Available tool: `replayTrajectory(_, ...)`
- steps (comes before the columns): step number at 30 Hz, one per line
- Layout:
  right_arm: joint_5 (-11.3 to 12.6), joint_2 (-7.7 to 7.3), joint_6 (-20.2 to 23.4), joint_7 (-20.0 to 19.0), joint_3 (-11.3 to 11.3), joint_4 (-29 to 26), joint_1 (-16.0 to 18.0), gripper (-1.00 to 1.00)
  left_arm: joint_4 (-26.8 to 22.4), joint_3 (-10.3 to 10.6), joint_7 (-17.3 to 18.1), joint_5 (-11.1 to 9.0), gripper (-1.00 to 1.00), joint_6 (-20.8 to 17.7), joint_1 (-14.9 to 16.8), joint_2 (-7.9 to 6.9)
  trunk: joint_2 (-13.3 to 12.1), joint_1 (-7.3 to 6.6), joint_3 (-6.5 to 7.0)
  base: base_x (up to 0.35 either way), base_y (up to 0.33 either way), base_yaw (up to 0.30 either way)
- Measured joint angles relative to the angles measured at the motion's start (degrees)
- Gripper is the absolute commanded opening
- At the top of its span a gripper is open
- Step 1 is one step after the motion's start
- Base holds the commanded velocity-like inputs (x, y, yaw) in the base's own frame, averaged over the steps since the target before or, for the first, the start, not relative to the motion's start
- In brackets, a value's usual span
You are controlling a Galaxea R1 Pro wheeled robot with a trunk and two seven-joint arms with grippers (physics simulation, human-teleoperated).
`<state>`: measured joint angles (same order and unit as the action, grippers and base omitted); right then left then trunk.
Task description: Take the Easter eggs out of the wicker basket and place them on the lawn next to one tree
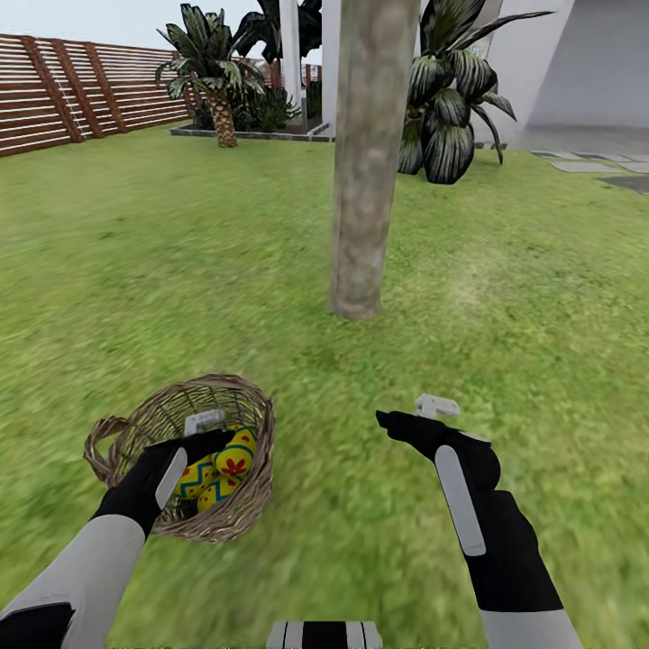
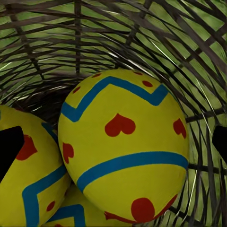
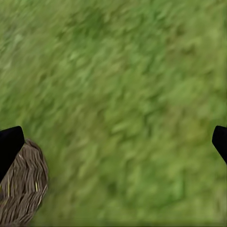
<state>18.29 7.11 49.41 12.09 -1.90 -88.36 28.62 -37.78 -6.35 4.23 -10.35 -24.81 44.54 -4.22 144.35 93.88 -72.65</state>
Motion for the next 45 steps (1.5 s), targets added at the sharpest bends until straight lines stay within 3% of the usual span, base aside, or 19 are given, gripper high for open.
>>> replayTrajectory(7,0.01,0.0,0.0,0.0,0.0,0.01,0.0,1.0,0.0,-0.08,0.1,-0.06,1.0,-0.1,0.0,-0.02,0.0,0.0,-0.01,0.0,0.0,0.0)
replayTrajectory(13,0.0,0.0,0.0,0.0,-0.05,0.0,0.0,1.0,-0.02,-0.12,0.13,-0.02,1.0,-0.12,0.0,-0.02,0.08,0.15,-1.33,0.0,0.0,0.0)
replayTrajectory(41,0.0,0.0,0.0,0.0,0.0,0.0,0.0,1.0,0.52,0.29,1.64,0.12,1.0,-0.37,0.0,-0.09,0.08,0.15,-1.34,0.0,0.0,0.0)
replayTrajectory(45,0.0,0.0,0.0,0.0,0.0,0.0,0.0,1.0,0.57,0.3,2.68,0.14,1.0,-0.29,0.0,-0.1,0.13,0.26,-2.22,0.0,0.0,0.0)
